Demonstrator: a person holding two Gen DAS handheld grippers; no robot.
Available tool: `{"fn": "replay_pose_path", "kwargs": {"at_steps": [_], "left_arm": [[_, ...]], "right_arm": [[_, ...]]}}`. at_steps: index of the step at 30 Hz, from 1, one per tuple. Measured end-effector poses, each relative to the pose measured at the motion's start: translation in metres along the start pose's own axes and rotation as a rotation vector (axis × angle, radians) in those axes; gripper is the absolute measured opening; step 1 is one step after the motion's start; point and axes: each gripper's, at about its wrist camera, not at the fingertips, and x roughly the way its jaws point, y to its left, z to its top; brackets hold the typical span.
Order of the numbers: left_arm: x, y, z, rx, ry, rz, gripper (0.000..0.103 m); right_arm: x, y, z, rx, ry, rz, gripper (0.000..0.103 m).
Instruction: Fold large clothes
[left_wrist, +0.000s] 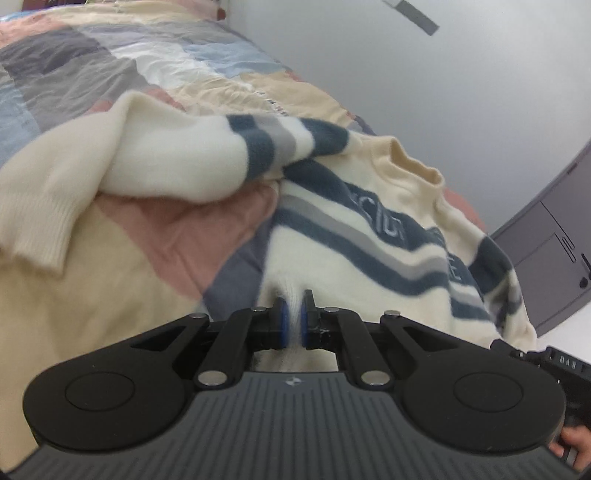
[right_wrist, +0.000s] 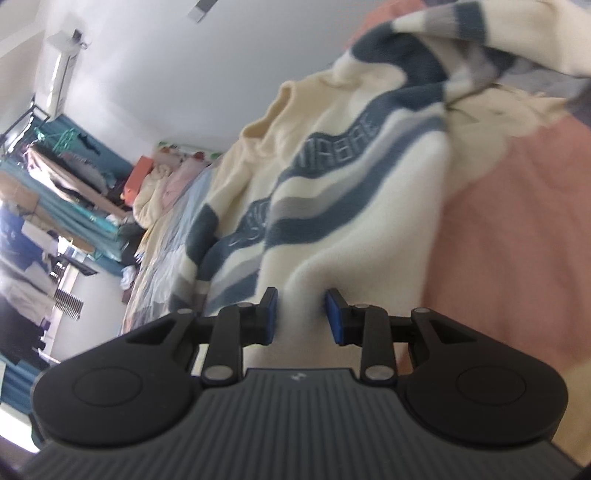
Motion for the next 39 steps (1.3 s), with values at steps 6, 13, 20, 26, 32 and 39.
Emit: {"fn": "replay_pose_path", "kwargs": {"at_steps": [6,13,20,26,32,39], "left_arm": [[0.046,0.019,0.010,-0.054,0.045,-0.007,0.008],[0.062,0.032,0.008,-0.102,0.051,-0.050,0.008],[0.062,0.035,0.005,-0.117,0.044,-0.060,0.008],[0.057,0.032,0.002,-0.091,0.031,-0.044,0.008],[0.056,0.033,0.001,-0.096,0.028,-0.040,0.008],[0.055,0.033,0.000,-0.093,0.027,-0.039,0.008]], "right_arm": [[0.041,-0.003,0.006,0.029,0.032,0.006,0.033],[0.059,-0.019,0.003,0.069,0.038,0.003,0.029],[0.031,-0.011,-0.010,0.116,-0.011,-0.008,0.033],[-0.011,-0.013,-0.030,0.168,-0.034,-0.023,0.037],[-0.025,-0.028,-0.050,0.302,-0.025,-0.039,0.037],[-0.041,-0.027,-0.066,0.295,-0.024,-0.119,0.037]]}}
